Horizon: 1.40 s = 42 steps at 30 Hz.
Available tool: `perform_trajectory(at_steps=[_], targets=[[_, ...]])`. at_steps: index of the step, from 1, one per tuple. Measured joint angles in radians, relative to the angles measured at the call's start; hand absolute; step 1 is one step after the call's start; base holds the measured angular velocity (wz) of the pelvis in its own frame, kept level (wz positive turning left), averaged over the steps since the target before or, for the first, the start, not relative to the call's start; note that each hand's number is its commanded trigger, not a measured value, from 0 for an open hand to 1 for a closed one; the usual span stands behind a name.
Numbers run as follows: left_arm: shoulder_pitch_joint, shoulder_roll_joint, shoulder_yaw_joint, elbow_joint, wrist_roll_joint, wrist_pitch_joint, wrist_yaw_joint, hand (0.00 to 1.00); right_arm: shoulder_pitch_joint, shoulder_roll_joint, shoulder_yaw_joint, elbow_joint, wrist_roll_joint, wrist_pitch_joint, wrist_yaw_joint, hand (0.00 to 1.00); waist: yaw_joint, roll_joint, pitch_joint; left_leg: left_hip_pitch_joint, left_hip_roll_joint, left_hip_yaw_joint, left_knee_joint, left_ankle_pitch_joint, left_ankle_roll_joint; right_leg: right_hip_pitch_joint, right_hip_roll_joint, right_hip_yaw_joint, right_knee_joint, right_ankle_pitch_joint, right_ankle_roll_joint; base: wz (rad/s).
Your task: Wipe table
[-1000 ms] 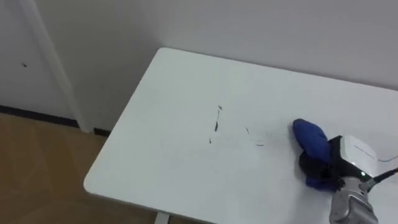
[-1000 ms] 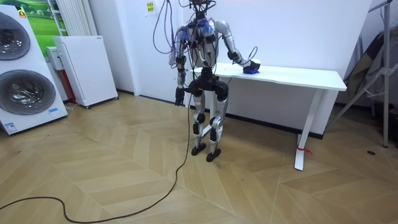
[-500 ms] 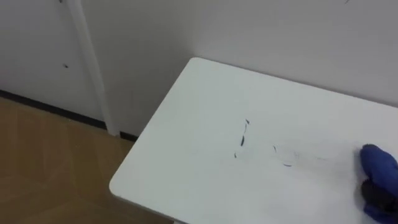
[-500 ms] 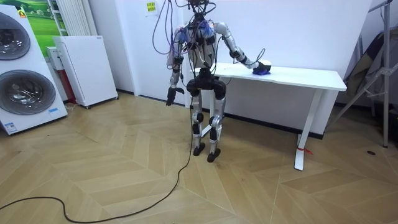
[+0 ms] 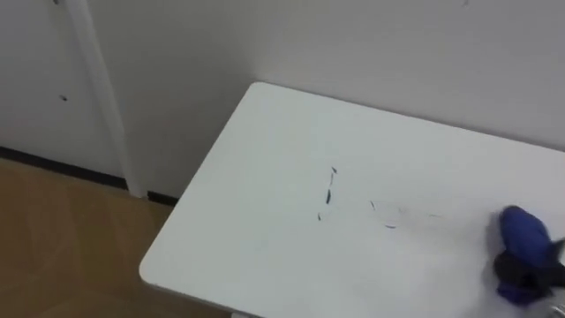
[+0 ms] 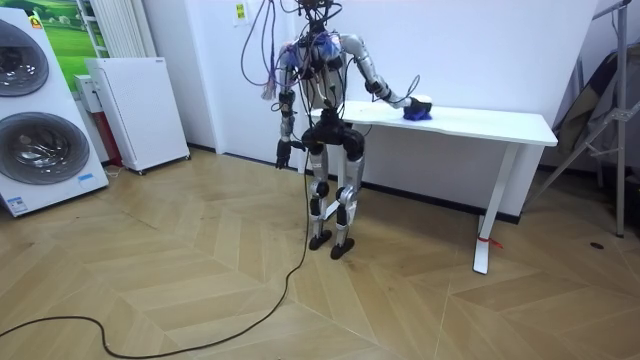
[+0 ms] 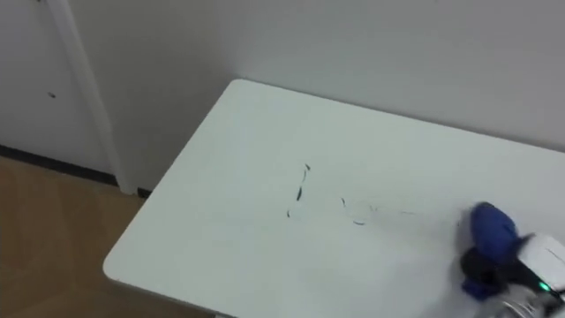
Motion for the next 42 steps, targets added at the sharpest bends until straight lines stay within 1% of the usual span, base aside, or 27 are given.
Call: perform_trajectory(at_steps=[2,3,4,5,6,8,9,11,12,13,14,15,17,19,21,22,24,27,31,32,33,35,36,38,40,41,42], targets=[[-0.034,-0.012,-0.002,-0.002,0.000,0.006,0.000,0.00,-0.029,0.068,0.119,-0.106,-0.140,0.005,0.071,1.00,0.016,0.000,0.0016,-0.035,-0.003,-0.052,0.027,-0.006,-0.014,-0.022,0.013,-0.032,0.000,0.001,-0.003,0.11],[-0.036,-0.016,-0.006,-0.005,0.000,0.006,0.000,0.00,-0.047,0.080,0.135,-0.108,-0.163,0.005,0.084,1.00,0.019,0.000,0.0017,-0.041,-0.002,-0.057,0.030,-0.004,-0.018,-0.026,0.013,-0.042,0.001,-0.001,-0.006,0.44],[-0.039,-0.027,-0.011,-0.027,0.000,0.007,0.000,0.00,-0.088,0.105,0.159,-0.107,-0.183,0.004,0.118,1.00,0.030,0.000,0.0027,-0.054,-0.002,-0.056,0.034,-0.001,-0.023,-0.031,0.011,-0.048,-0.001,-0.011,-0.022,0.48],[-0.032,-0.036,-0.027,-0.053,0.001,0.006,0.000,0.00,-0.118,0.106,0.178,-0.107,-0.190,-0.001,0.143,1.00,0.036,0.003,0.0052,-0.063,-0.002,-0.043,0.042,0.003,-0.031,-0.028,0.010,-0.053,-0.013,-0.023,-0.040,0.47],[-0.025,-0.040,-0.033,-0.066,-0.001,0.006,0.000,0.00,-0.123,0.104,0.177,-0.108,-0.189,-0.004,0.149,1.00,0.040,0.004,0.0050,-0.067,0.002,-0.029,0.042,0.005,-0.034,-0.028,0.009,-0.059,-0.015,-0.025,-0.043,0.56],[0.021,-0.038,-0.052,-0.102,-0.013,0.006,0.000,0.00,-0.128,0.065,0.171,-0.104,-0.154,-0.042,0.149,1.00,0.031,0.004,0.0081,-0.073,0.018,0.034,0.032,0.009,-0.041,-0.030,0.004,-0.064,-0.015,-0.043,-0.047,0.67],[0.030,-0.038,-0.051,-0.103,-0.021,0.006,0.000,0.00,-0.124,0.049,0.166,-0.100,-0.142,-0.059,0.148,1.00,0.024,0.005,0.0083,-0.071,0.018,0.040,0.031,0.010,-0.042,-0.030,0.003,-0.064,-0.015,-0.046,-0.047,0.66],[0.058,-0.029,-0.041,-0.100,-0.038,-0.009,0.001,0.00,-0.099,-0.005,0.137,-0.064,-0.075,-0.158,0.108,1.00,0.005,0.007,0.0069,-0.068,0.017,0.053,0.030,0.012,-0.042,-0.022,0.001,-0.062,-0.020,-0.052,-0.045,0.53],[0.060,-0.027,-0.027,-0.096,-0.039,-0.016,0.001,0.00,-0.094,-0.014,0.125,-0.047,-0.053,-0.184,0.089,1.00,-0.001,0.006,0.0068,-0.070,0.015,0.053,0.031,0.014,-0.041,-0.018,0.001,-0.065,-0.026,-0.052,-0.045,0.47],[0.061,-0.023,0.000,-0.085,-0.039,-0.032,0.001,0.00,-0.079,-0.032,0.093,-0.005,-0.001,-0.237,0.050,1.00,-0.008,0.005,0.0050,-0.065,0.015,0.072,0.025,0.018,-0.039,-0.010,-0.002,-0.066,-0.032,-0.052,-0.044,0.51],[0.065,-0.014,0.035,-0.076,-0.023,-0.051,0.001,0.00,-0.058,-0.041,0.040,0.038,0.041,-0.269,0.020,1.00,-0.017,-0.002,-0.0044,-0.054,0.016,0.105,0.004,0.029,-0.035,-0.004,-0.008,-0.062,-0.033,-0.055,-0.039,0.56],[0.068,-0.009,0.054,-0.076,-0.007,-0.058,0.001,0.00,-0.045,-0.044,0.005,0.053,0.050,-0.276,0.011,1.00,-0.026,-0.004,-0.0044,-0.049,0.016,0.119,-0.004,0.033,-0.033,0.003,-0.011,-0.061,-0.033,-0.057,-0.036,0.64],[0.069,0.015,0.107,-0.074,0.033,-0.069,0.002,0.00,0.010,-0.094,-0.107,0.122,0.103,-0.303,-0.030,1.00,-0.033,-0.007,-0.0123,-0.037,0.019,0.179,-0.021,0.039,-0.024,0.011,-0.019,-0.026,-0.030,-0.064,-0.029,0.51],[0.080,0.036,0.126,-0.074,0.062,-0.064,0.002,0.00,0.020,-0.138,-0.172,0.216,0.125,-0.311,-0.046,1.00,-0.043,-0.011,-0.0218,-0.028,0.017,0.194,-0.027,0.040,-0.018,0.020,-0.023,-0.011,-0.031,-0.064,-0.023,0.19],[0.080,0.055,0.138,-0.074,0.062,-0.060,0.002,0.00,0.054,-0.182,-0.210,0.282,0.163,-0.310,-0.049,1.00,-0.047,-0.018,-0.0222,-0.010,0.017,0.204,-0.032,0.036,-0.011,0.037,-0.024,0.002,-0.031,-0.064,-0.017,0.07],[0.080,0.057,0.139,-0.074,0.062,-0.059,0.001,0.00,0.082,-0.197,-0.220,0.297,0.197,-0.309,-0.049,1.00,-0.050,-0.019,-0.0219,0.002,0.017,0.208,-0.036,0.033,-0.006,0.045,-0.023,0.028,-0.029,-0.063,-0.013,-0.08],[0.080,0.049,0.137,-0.074,0.062,-0.060,0.001,0.00,0.102,-0.199,-0.223,0.298,0.209,-0.307,-0.049,1.00,-0.058,-0.016,-0.0232,0.013,0.018,0.210,-0.035,0.027,-0.003,0.054,-0.021,0.048,-0.025,-0.060,-0.009,-0.22],[0.054,0.029,0.108,-0.058,0.060,-0.066,0.001,0.00,0.074,-0.166,-0.221,0.297,0.205,-0.270,-0.053,1.00,-0.054,-0.010,-0.0240,0.028,0.018,0.210,-0.036,0.023,0.000,0.056,-0.019,0.069,-0.009,-0.056,-0.003,-0.31],[0.030,0.004,0.015,-0.024,0.039,-0.051,0.002,0.00,-0.028,-0.090,-0.186,0.275,0.203,-0.166,-0.060,1.00,-0.025,0.009,-0.0203,0.040,0.025,0.206,-0.046,0.022,0.002,0.048,-0.010,0.073,-0.012,-0.031,-0.004,-0.56],[0.023,-0.008,0.013,-0.020,0.039,-0.044,0.002,0.00,-0.048,-0.063,-0.151,0.233,0.189,-0.129,-0.047,1.00,-0.012,0.012,-0.0180,0.037,0.030,0.206,-0.048,0.022,0.001,0.038,-0.004,0.075,-0.010,-0.023,-0.008,-0.84],[0.017,-0.012,0.013,-0.014,0.039,-0.042,0.001,0.00,-0.053,-0.047,-0.127,0.204,0.177,-0.118,-0.038,1.00,-0.003,0.014,-0.0139,0.037,0.033,0.206,-0.049,0.022,-0.001,0.033,0.000,0.074,-0.010,-0.017,-0.010,-1.01],[-0.006,-0.021,0.004,0.004,0.038,-0.027,0.001,0.00,-0.055,0.026,0.015,0.040,0.107,-0.082,0.023,1.00,0.010,0.015,-0.0094,0.027,0.035,0.175,-0.049,0.019,-0.007,0.010,0.013,0.057,-0.012,-0.002,-0.021,-0.90],[-0.023,-0.027,0.001,-0.003,0.038,-0.018,0.001,0.00,-0.057,0.056,0.085,-0.035,0.050,-0.073,0.052,1.00,0.009,0.015,-0.0072,0.015,0.033,0.154,-0.043,0.017,-0.009,0.001,0.016,0.040,-0.013,-0.001,-0.022,-0.41],[-0.055,-0.033,-0.025,-0.010,0.039,-0.013,0.001,0.00,-0.071,0.100,0.159,-0.087,0.005,-0.066,0.088,1.00,0.006,0.017,-0.0045,0.009,0.031,0.133,-0.042,0.016,-0.012,-0.003,0.016,0.025,-0.011,-0.001,-0.021,0.17],[-0.060,-0.045,-0.036,-0.033,0.037,-0.015,0.001,0.00,-0.087,0.111,0.183,-0.104,-0.005,-0.075,0.119,1.00,0.009,0.023,-0.0003,0.002,0.032,0.128,-0.043,0.020,-0.014,-0.008,0.016,0.026,-0.011,-0.003,-0.019,0.30],[-0.045,-0.048,-0.036,-0.064,0.034,-0.018,0.002,0.00,-0.093,0.101,0.175,-0.099,-0.001,-0.090,0.121,1.00,0.008,0.028,0.0033,0.002,0.032,0.127,-0.045,0.021,-0.013,-0.009,0.017,0.036,-0.012,-0.003,-0.019,0.16],[-0.012,-0.046,-0.034,-0.077,0.023,-0.019,0.003,0.00,-0.088,0.085,0.172,-0.097,0.015,-0.125,0.127,1.00,-0.001,0.031,0.0042,0.002,0.031,0.123,-0.045,0.022,-0.013,-0.008,0.017,0.032,-0.013,-0.003,-0.019,0.08]])
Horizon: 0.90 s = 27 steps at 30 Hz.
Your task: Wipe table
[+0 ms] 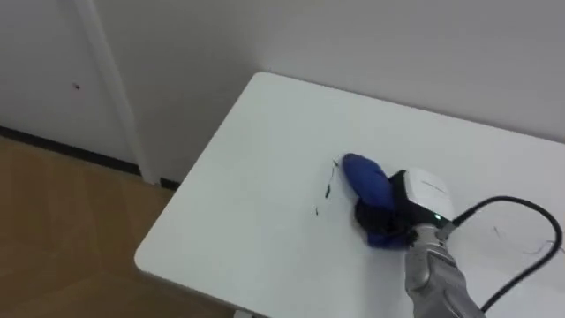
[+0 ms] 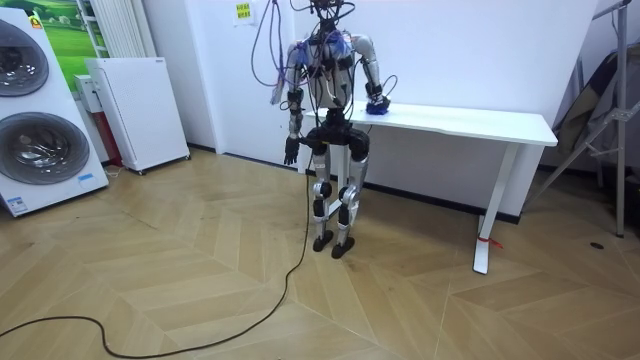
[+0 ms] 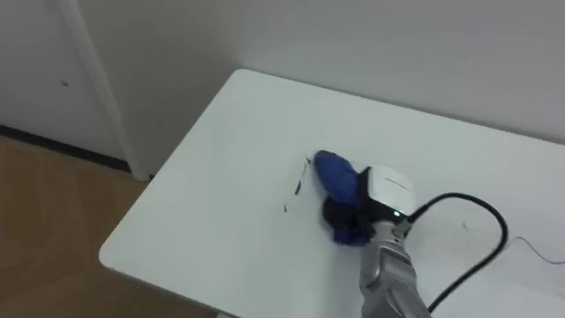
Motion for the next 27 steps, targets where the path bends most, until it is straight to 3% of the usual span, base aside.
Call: perform_trajectory(at_steps=[3,4,5,6,7,9,11,13,15,17,19,21,23,24,26,27], targets=[[0.046,0.004,0.020,-0.001,-0.003,0.002,0.000,0.00,0.031,-0.016,-0.012,0.038,0.043,-0.093,-0.041,1.00,-0.036,-0.001,0.0003,0.004,-0.004,-0.017,0.001,0.000,0.001,0.010,-0.002,-0.021,-0.003,0.000,0.000,0.26],[0.066,0.006,0.025,-0.001,0.002,0.000,0.000,0.00,0.051,-0.030,-0.032,0.061,0.076,-0.142,-0.066,1.00,-0.054,-0.001,0.0002,0.011,-0.007,-0.019,-0.002,0.001,0.003,0.023,-0.007,-0.021,-0.007,-0.002,0.003,0.71],[0.078,0.006,0.054,-0.001,0.026,-0.007,0.000,0.00,0.091,-0.039,-0.078,0.079,0.106,-0.191,-0.096,1.00,-0.066,-0.005,-0.0039,0.017,-0.011,-0.013,-0.008,0.001,0.007,0.036,-0.014,-0.016,-0.020,-0.006,0.008,0.79],[0.080,0.008,0.069,-0.001,0.042,-0.010,0.000,0.00,0.114,-0.043,-0.102,0.085,0.120,-0.208,-0.115,1.00,-0.066,-0.015,-0.0070,0.021,-0.013,-0.006,-0.013,0.003,0.010,0.040,-0.019,-0.010,-0.020,-0.010,0.014,0.86],[0.089,0.011,0.110,0.005,0.064,-0.014,0.000,0.00,0.148,-0.053,-0.150,0.111,0.133,-0.234,-0.147,1.00,-0.069,-0.014,-0.0162,0.037,-0.013,0.013,-0.027,0.010,0.013,0.050,-0.027,0.007,-0.019,-0.014,0.019,0.78],[0.106,0.025,0.156,0.004,0.087,-0.010,0.000,0.00,0.196,-0.074,-0.241,0.153,0.166,-0.247,-0.193,1.00,-0.079,-0.019,-0.0188,0.055,-0.013,0.027,-0.039,0.014,0.020,0.062,-0.035,0.027,-0.010,-0.014,0.021,0.68],[0.121,0.032,0.250,0.005,0.090,0.007,0.001,0.00,0.224,-0.122,-0.373,0.254,0.199,-0.256,-0.238,1.00,-0.081,-0.019,-0.0221,0.080,-0.014,0.062,-0.062,0.021,0.031,0.076,-0.046,0.043,-0.011,-0.013,0.030,0.24],[0.125,0.044,0.285,0.005,0.096,0.016,0.001,0.00,0.224,-0.164,-0.458,0.356,0.200,-0.256,-0.254,1.00,-0.083,-0.017,-0.0266,0.089,-0.015,0.066,-0.069,0.024,0.038,0.078,-0.048,0.043,-0.011,-0.005,0.043,-0.02],[0.125,0.060,0.284,0.003,0.095,0.016,0.001,0.00,0.226,-0.207,-0.507,0.447,0.204,-0.249,-0.254,1.00,-0.100,-0.029,-0.0268,0.087,-0.015,0.066,-0.069,0.021,0.043,0.078,-0.049,0.044,-0.011,0.000,0.051,-0.03],[0.120,0.058,0.268,0.002,0.093,0.015,0.001,0.00,0.235,-0.235,-0.511,0.483,0.225,-0.200,-0.243,1.00,-0.109,-0.038,-0.0306,0.093,-0.014,0.082,-0.070,0.018,0.049,0.078,-0.049,0.068,-0.010,0.003,0.055,-0.29],[0.106,0.052,0.228,0.002,0.071,0.008,0.001,0.00,0.212,-0.228,-0.503,0.484,0.227,-0.186,-0.236,1.00,-0.104,-0.037,-0.0302,0.096,-0.015,0.085,-0.068,0.015,0.053,0.072,-0.046,0.085,-0.007,0.005,0.057,-0.57],[0.088,0.051,0.181,0.006,0.052,-0.006,0.005,0.00,0.165,-0.200,-0.477,0.474,0.225,-0.155,-0.234,1.00,-0.096,-0.035,-0.0295,0.100,-0.015,0.087,-0.068,0.015,0.054,0.064,-0.040,0.101,0.000,0.008,0.059,-0.66],[0.046,0.050,0.103,0.033,0.043,-0.009,0.023,0.00,0.133,-0.161,-0.419,0.412,0.218,-0.084,-0.233,1.00,-0.066,-0.031,-0.0263,0.100,-0.015,0.084,-0.068,0.015,0.054,0.059,-0.033,0.119,-0.004,0.016,0.058,-0.76],[0.033,0.050,0.082,0.047,0.040,-0.010,0.024,0.00,0.129,-0.152,-0.396,0.389,0.209,-0.067,-0.232,1.00,-0.057,-0.029,-0.0256,0.099,-0.015,0.080,-0.068,0.014,0.054,0.054,-0.030,0.119,-0.004,0.019,0.056,-0.97],[0.009,0.042,0.047,0.086,0.037,0.000,0.027,0.00,0.124,-0.085,-0.279,0.225,0.125,0.005,-0.192,1.00,-0.020,-0.025,-0.0239,0.097,-0.015,0.051,-0.067,0.010,0.048,0.031,-0.015,0.098,-0.002,0.027,0.044,-1.12],[0.008,0.041,0.040,0.090,0.037,0.006,0.028,0.00,0.122,-0.066,-0.234,0.175,0.095,0.021,-0.173,1.00,-0.019,-0.024,-0.0231,0.095,-0.015,0.042,-0.064,0.006,0.044,0.027,-0.012,0.082,-0.002,0.030,0.040,-0.93]])
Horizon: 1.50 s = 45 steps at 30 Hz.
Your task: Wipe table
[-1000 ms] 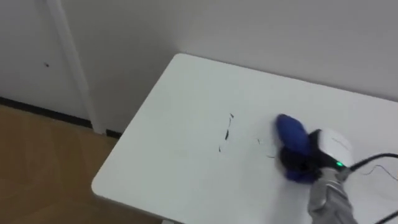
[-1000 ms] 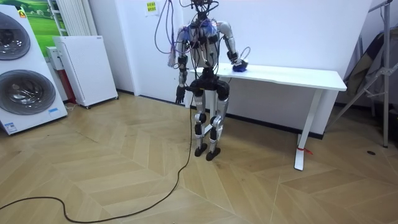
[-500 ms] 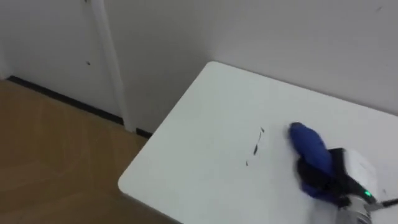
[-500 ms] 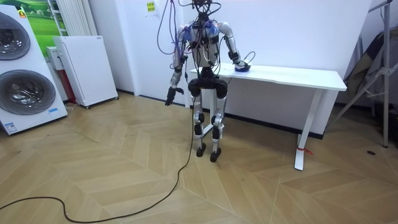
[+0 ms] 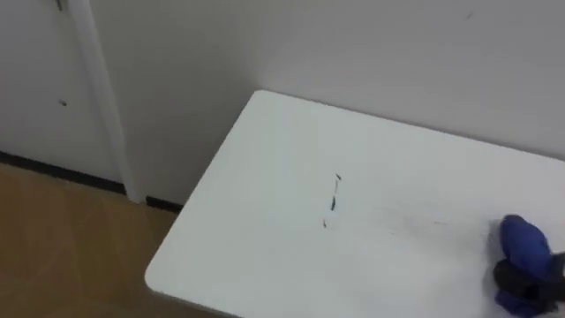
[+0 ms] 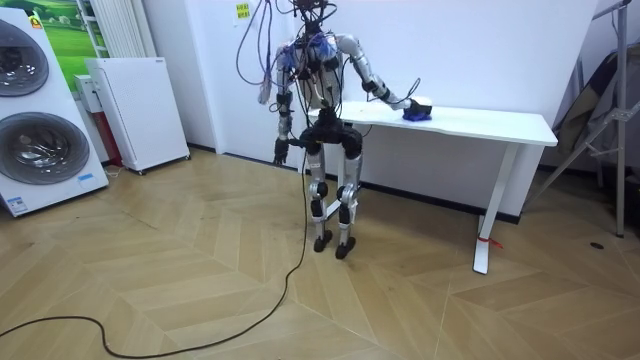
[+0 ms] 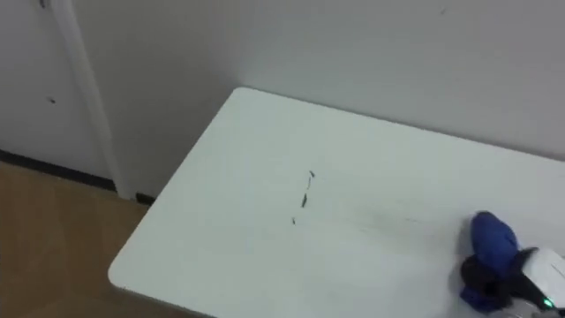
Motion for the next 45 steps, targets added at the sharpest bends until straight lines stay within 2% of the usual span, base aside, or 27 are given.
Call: perform_trajectory(at_steps=[2,4,5,6,7,8,9,10,11,14,17,19,20,21,23,25,28,31,33,35,36,38,40,41,42,44,45], targets=[[-0.023,-0.005,-0.056,0.009,-0.001,0.011,0.000,0.00,-0.013,0.075,0.196,-0.170,-0.139,0.046,0.078,1.00,0.021,0.006,0.0068,-0.015,0.001,-0.043,0.030,-0.018,-0.004,-0.023,0.011,-0.057,0.021,0.001,-0.010,-0.60],[-0.049,-0.014,-0.082,0.003,0.000,0.000,0.000,0.00,-0.058,0.120,0.286,-0.209,-0.216,0.050,0.123,1.00,0.047,0.008,0.0145,-0.035,0.006,-0.054,0.067,-0.032,-0.005,-0.051,0.012,-0.068,0.075,-0.022,-0.016,-0.01],[-0.068,-0.022,-0.084,-0.001,0.001,-0.010,0.001,0.00,-0.103,0.149,0.305,-0.195,-0.234,0.050,0.141,1.00,0.062,0.009,0.0280,-0.048,0.011,-0.059,0.092,-0.037,-0.008,-0.092,-0.002,-0.076,0.164,-0.057,0.005,0.29],[-0.076,-0.025,-0.089,-0.001,0.000,-0.013,0.003,0.00,-0.127,0.156,0.310,-0.179,-0.233,0.048,0.143,1.00,0.077,0.011,0.0327,-0.054,0.015,-0.057,0.098,-0.038,-0.010,-0.125,-0.015,-0.078,0.226,-0.076,0.026,0.27],[-0.084,-0.025,-0.111,-0.005,-0.006,-0.019,0.004,0.00,-0.166,0.154,0.311,-0.153,-0.229,0.045,0.146,1.00,0.095,0.014,0.0358,-0.072,0.018,-0.053,0.119,-0.044,-0.015,-0.192,-0.075,-0.083,0.335,-0.102,0.042,0.25],[-0.081,-0.019,-0.122,-0.013,-0.027,-0.025,0.005,0.00,-0.195,0.147,0.306,-0.117,-0.214,0.029,0.136,1.00,0.106,0.015,0.0364,-0.096,0.031,-0.028,0.140,-0.055,-0.023,-0.223,-0.161,-0.100,0.397,-0.120,0.066,0.27],[-0.082,-0.013,-0.119,-0.014,-0.033,-0.027,0.006,0.00,-0.211,0.145,0.304,-0.094,-0.197,0.017,0.123,1.00,0.108,0.012,0.0397,-0.101,0.042,-0.013,0.146,-0.058,-0.028,-0.232,-0.200,-0.103,0.409,-0.125,0.073,0.35],[-0.080,0.001,-0.116,-0.014,-0.041,-0.027,0.007,0.00,-0.230,0.144,0.304,-0.054,-0.159,-0.008,0.100,1.00,0.109,0.010,0.0408,-0.110,0.073,0.019,0.150,-0.065,-0.044,-0.243,-0.261,-0.097,0.409,-0.124,0.079,0.35],[-0.080,0.017,-0.110,-0.017,-0.041,-0.031,0.007,0.00,-0.239,0.140,0.303,-0.026,-0.109,-0.037,0.075,1.00,0.108,0.008,0.0403,-0.119,0.109,0.052,0.155,-0.075,-0.064,-0.242,-0.298,-0.089,0.376,-0.110,0.094,0.35],[-0.091,0.063,-0.055,-0.023,-0.039,-0.054,0.000,0.00,-0.236,0.133,0.301,0.030,0.015,-0.145,0.011,1.00,0.103,0.001,0.0371,-0.146,0.184,0.048,0.178,-0.087,-0.120,-0.196,-0.343,-0.062,0.220,-0.032,0.119,0.39],[-0.123,0.122,-0.011,-0.024,0.021,-0.056,-0.008,0.00,-0.192,0.130,0.238,0.061,0.085,-0.227,-0.035,1.00,0.063,-0.029,0.0235,-0.167,0.215,-0.008,0.190,-0.083,-0.178,-0.110,-0.357,-0.104,0.027,0.073,0.140,0.82],[-0.135,0.157,0.009,-0.045,0.069,-0.025,-0.009,0.00,-0.153,0.111,0.203,0.061,0.124,-0.233,-0.081,1.00,0.038,-0.048,0.0241,-0.169,0.245,-0.006,0.201,-0.080,-0.225,-0.104,-0.332,-0.133,0.005,0.140,0.142,0.65],[-0.134,0.171,0.020,-0.057,0.080,-0.006,-0.007,0.00,-0.129,0.084,0.183,0.070,0.131,-0.230,-0.103,1.00,0.036,-0.046,0.0179,-0.167,0.271,-0.001,0.210,-0.086,-0.260,-0.106,-0.307,-0.156,0.034,0.123,0.189,0.15],[-0.128,0.167,0.021,-0.060,0.076,0.005,-0.008,0.00,-0.115,0.042,0.174,0.086,0.126,-0.221,-0.117,1.00,0.038,-0.020,0.0028,-0.159,0.322,0.010,0.203,-0.078,-0.296,-0.106,-0.263,-0.159,0.058,0.084,0.195,0.00],[-0.129,0.145,0.017,-0.070,0.057,0.002,-0.008,0.00,-0.104,-0.008,0.156,0.093,0.122,-0.204,-0.122,1.00,0.027,0.004,-0.0015,-0.141,0.377,0.023,0.148,-0.040,-0.348,-0.121,-0.221,-0.191,0.101,0.026,0.183,0.00],[-0.129,0.104,0.006,-0.066,0.044,-0.011,-0.008,0.00,-0.110,-0.034,0.152,0.093,0.116,-0.181,-0.122,1.00,0.009,0.010,0.0017,-0.129,0.405,0.052,0.107,0.020,-0.346,-0.155,-0.205,-0.210,0.164,-0.019,0.153,0.13],[-0.131,0.034,-0.010,-0.053,0.042,-0.033,-0.005,0.00,-0.143,-0.009,0.153,0.081,0.069,-0.134,-0.087,1.00,0.005,0.007,0.0068,-0.114,0.405,0.103,0.096,0.066,-0.313,-0.190,-0.177,-0.187,0.211,-0.074,0.121,-0.12],[-0.134,0.008,-0.041,-0.021,0.016,-0.033,-0.004,0.00,-0.196,0.062,0.167,0.040,0.026,-0.063,-0.022,1.00,0.028,0.008,0.0086,-0.111,0.397,0.144,0.100,0.063,-0.308,-0.223,-0.117,-0.132,0.216,-0.083,0.078,-0.43],[-0.123,-0.005,-0.041,-0.019,0.011,-0.018,-0.004,0.00,-0.226,0.089,0.175,0.026,0.004,-0.037,0.016,1.00,0.050,0.010,0.0103,-0.108,0.363,0.144,0.099,0.048,-0.290,-0.243,-0.094,-0.096,0.210,-0.073,0.055,-0.56],[-0.102,-0.007,-0.041,-0.019,-0.006,-0.005,-0.004,0.00,-0.282,0.088,0.197,0.019,0.002,-0.029,0.073,1.00,0.049,0.026,0.0223,-0.115,0.299,0.143,0.081,0.025,-0.271,-0.261,-0.075,-0.065,0.187,-0.048,0.031,-0.48],[-0.100,-0.007,-0.041,-0.020,-0.017,-0.002,-0.004,0.00,-0.284,0.085,0.196,0.013,0.002,-0.033,0.081,1.00,0.048,0.031,0.0253,-0.114,0.283,0.144,0.070,0.020,-0.270,-0.262,-0.071,-0.061,0.176,-0.042,0.030,-0.31],[-0.072,-0.001,-0.040,-0.052,-0.073,0.002,0.007,0.00,-0.287,0.074,0.191,0.009,0.010,-0.077,0.085,1.00,0.045,0.047,0.0249,-0.114,0.241,0.140,0.029,0.015,-0.251,-0.276,-0.056,-0.032,0.157,-0.022,0.015,-0.34],[-0.046,0.000,-0.037,-0.074,-0.096,-0.011,0.012,0.00,-0.263,0.058,0.190,0.019,0.017,-0.138,0.062,1.00,0.030,0.062,0.0257,-0.112,0.236,0.118,0.015,0.017,-0.249,-0.276,-0.055,-0.034,0.156,-0.017,0.006,0.04],[-0.031,0.000,-0.029,-0.073,-0.102,-0.017,0.012,0.00,-0.240,0.048,0.181,0.024,0.021,-0.176,0.037,1.00,0.009,0.063,0.0176,-0.112,0.226,0.096,0.013,0.021,-0.244,-0.269,-0.063,-0.043,0.154,-0.020,0.009,0.33],[-0.025,0.000,-0.020,-0.072,-0.100,-0.021,0.012,0.00,-0.226,0.045,0.163,0.030,0.021,-0.201,0.024,1.00,-0.009,0.065,0.0170,-0.110,0.218,0.089,0.013,0.025,-0.238,-0.261,-0.069,-0.049,0.145,-0.021,0.012,0.75],[0.001,0.002,0.050,-0.080,-0.064,-0.030,0.009,0.00,-0.113,0.020,0.020,0.035,0.032,-0.256,-0.058,1.00,-0.069,0.046,0.0123,-0.098,0.172,0.090,-0.006,0.047,-0.205,-0.217,-0.094,-0.042,0.114,-0.029,0.035,1.09],[0.008,0.003,0.076,-0.088,-0.046,-0.029,0.010,0.00,-0.078,0.009,-0.023,0.035,0.043,-0.261,-0.084,1.00,-0.072,0.041,0.0097,-0.091,0.164,0.091,-0.014,0.050,-0.199,-0.205,-0.100,-0.041,0.109,-0.033,0.041,0.81]])
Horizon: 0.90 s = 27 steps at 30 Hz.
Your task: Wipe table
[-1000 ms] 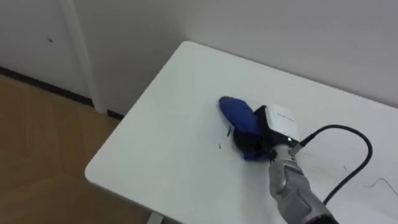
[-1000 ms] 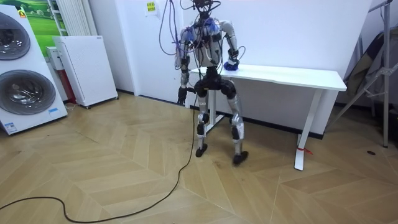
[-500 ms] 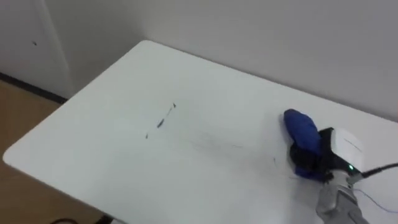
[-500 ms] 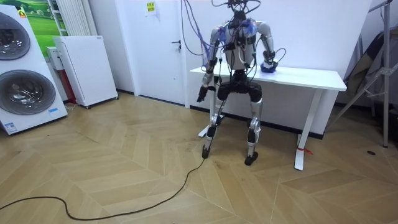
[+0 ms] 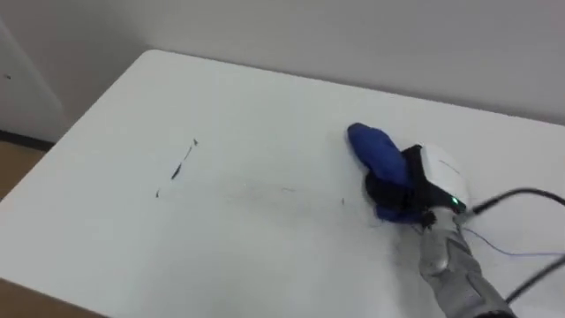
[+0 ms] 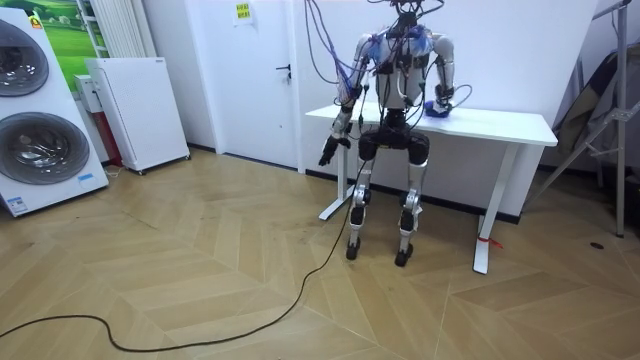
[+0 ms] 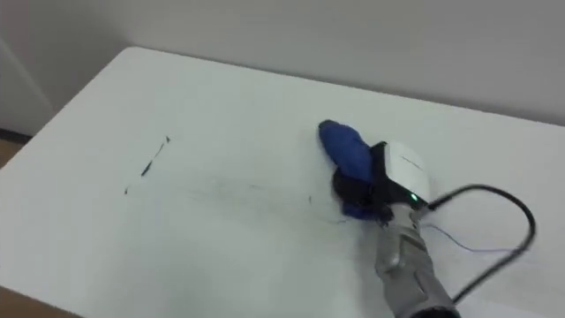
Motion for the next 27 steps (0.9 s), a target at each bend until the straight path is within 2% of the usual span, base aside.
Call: perform_trajectory(at_steps=[2,3,4,5,6,8,9,10,12,13,15,16,18,19,20,22,24,25,27], targets=[[0.021,0.019,0.075,-0.008,0.056,0.010,0.002,0.00,0.104,-0.063,-0.139,0.061,0.045,-0.005,-0.076,1.00,-0.002,-0.021,-0.0109,0.027,-0.026,0.000,-0.011,0.003,0.011,0.047,-0.018,0.015,-0.025,-0.003,0.020,0.39],[0.022,0.026,0.087,-0.008,0.063,0.013,0.002,0.00,0.124,-0.077,-0.168,0.088,0.051,-0.005,-0.084,1.00,-0.006,-0.030,-0.0115,0.030,-0.030,-0.001,-0.007,-0.001,0.018,0.059,-0.019,0.022,-0.031,-0.003,0.024,0.36],[0.019,0.044,0.104,-0.011,0.079,0.014,0.002,0.00,0.159,-0.100,-0.228,0.146,0.063,-0.004,-0.099,1.00,-0.015,-0.046,-0.0187,0.030,-0.035,-0.002,0.000,-0.010,0.030,0.074,-0.020,0.031,-0.038,-0.006,0.029,0.29],[0.016,0.058,0.117,-0.015,0.095,0.014,0.004,0.00,0.185,-0.113,-0.260,0.201,0.088,0.003,-0.103,1.00,-0.018,-0.070,-0.0162,0.030,-0.038,-0.003,0.003,-0.016,0.034,0.076,-0.019,0.048,-0.042,-0.005,0.034,0.17],[0.015,0.062,0.119,-0.015,0.094,0.014,0.008,0.00,0.195,-0.123,-0.265,0.221,0.098,0.014,-0.103,1.00,-0.019,-0.078,-0.0133,0.031,-0.038,-0.004,0.007,-0.021,0.036,0.083,-0.018,0.050,-0.048,-0.002,0.036,-0.07],[0.016,0.049,0.102,-0.014,0.082,0.011,0.030,0.00,0.217,-0.157,-0.272,0.251,0.137,0.060,-0.103,1.00,-0.023,-0.077,-0.0125,0.030,-0.038,-0.028,0.038,-0.056,0.046,0.110,-0.008,0.055,-0.062,0.015,0.041,-0.32],[0.007,0.047,0.071,-0.013,0.060,0.006,0.044,0.00,0.214,-0.156,-0.272,0.247,0.154,0.073,-0.103,1.00,-0.024,-0.075,-0.0120,0.030,-0.038,-0.040,0.051,-0.067,0.049,0.111,-0.002,0.063,-0.061,0.020,0.040,-0.41],[0.001,0.047,0.055,-0.011,0.048,0.001,0.049,0.00,0.208,-0.152,-0.269,0.241,0.162,0.081,-0.103,1.00,-0.022,-0.074,-0.0118,0.030,-0.037,-0.041,0.055,-0.070,0.049,0.108,0.002,0.062,-0.060,0.025,0.038,-0.50],[-0.018,0.043,0.015,0.000,0.042,-0.015,0.068,0.00,0.166,-0.116,-0.247,0.210,0.160,0.120,-0.104,1.00,-0.012,-0.066,-0.0106,0.031,-0.032,-0.051,0.059,-0.078,0.050,0.097,0.017,0.062,-0.066,0.045,0.030,-0.61],[-0.035,0.036,-0.020,0.015,0.026,-0.018,0.071,0.00,0.137,-0.103,-0.209,0.177,0.159,0.157,-0.103,1.00,0.007,-0.053,-0.0098,0.031,-0.025,-0.053,0.061,-0.083,0.049,0.088,0.030,0.058,-0.075,0.064,0.020,-0.85],[-0.054,0.014,-0.064,0.024,0.026,-0.016,0.072,0.00,0.097,-0.050,-0.075,0.011,0.097,0.227,-0.058,1.00,0.036,-0.032,-0.0024,0.033,-0.022,-0.082,0.057,-0.088,0.046,0.067,0.053,0.047,-0.077,0.084,-0.001,-0.88],[-0.062,0.009,-0.073,0.029,0.026,-0.016,0.071,0.00,0.089,-0.031,-0.027,-0.038,0.060,0.242,-0.039,1.00,0.048,-0.028,-0.0002,0.033,-0.022,-0.092,0.056,-0.092,0.043,0.062,0.058,0.047,-0.076,0.087,-0.007,-0.57],[-0.082,-0.006,-0.106,0.033,0.026,-0.012,0.066,0.00,0.017,0.038,0.181,-0.182,-0.096,0.277,0.085,1.00,0.080,-0.017,0.0074,0.028,-0.024,-0.140,0.056,-0.092,0.039,0.050,0.074,0.046,-0.074,0.090,-0.017,-0.19],[-0.086,-0.009,-0.115,0.031,0.027,-0.006,0.063,0.00,-0.004,0.055,0.222,-0.205,-0.132,0.278,0.121,1.00,0.085,-0.016,0.0110,0.025,-0.025,-0.153,0.056,-0.091,0.036,0.050,0.076,0.042,-0.075,0.086,-0.023,0.32],[-0.090,-0.023,-0.126,0.013,0.026,0.010,0.055,0.00,-0.043,0.085,0.301,-0.236,-0.178,0.269,0.186,1.00,0.095,-0.013,0.0162,0.015,-0.025,-0.169,0.056,-0.085,0.031,0.048,0.077,0.033,-0.075,0.076,-0.029,0.46],[-0.073,-0.043,-0.133,-0.039,0.028,0.028,0.038,0.00,-0.080,0.123,0.350,-0.250,-0.223,0.254,0.247,1.00,0.121,-0.007,0.0196,0.003,-0.029,-0.194,0.047,-0.069,0.031,0.051,0.072,0.022,-0.075,0.060,-0.030,0.79],[-0.022,-0.042,-0.141,-0.099,0.027,0.047,0.028,0.00,-0.084,0.125,0.353,-0.255,-0.231,0.251,0.266,1.00,0.120,-0.012,0.0164,0.002,-0.036,-0.199,0.018,-0.042,0.026,0.052,0.063,0.025,-0.074,0.042,-0.028,0.91],[0.008,-0.040,-0.139,-0.119,0.026,0.054,0.027,0.00,-0.058,0.112,0.332,-0.254,-0.202,0.232,0.263,1.00,0.112,-0.016,0.0142,0.010,-0.039,-0.193,0.007,-0.030,0.026,0.059,0.057,0.025,-0.075,0.031,-0.025,0.65],[0.040,-0.040,-0.131,-0.119,0.028,0.057,0.027,0.00,-0.018,0.090,0.310,-0.250,-0.159,0.165,0.233,1.00,0.101,-0.014,0.0137,0.021,-0.040,-0.180,0.000,-0.027,0.027,0.084,0.055,0.022,-0.095,0.029,-0.023,0.41]])
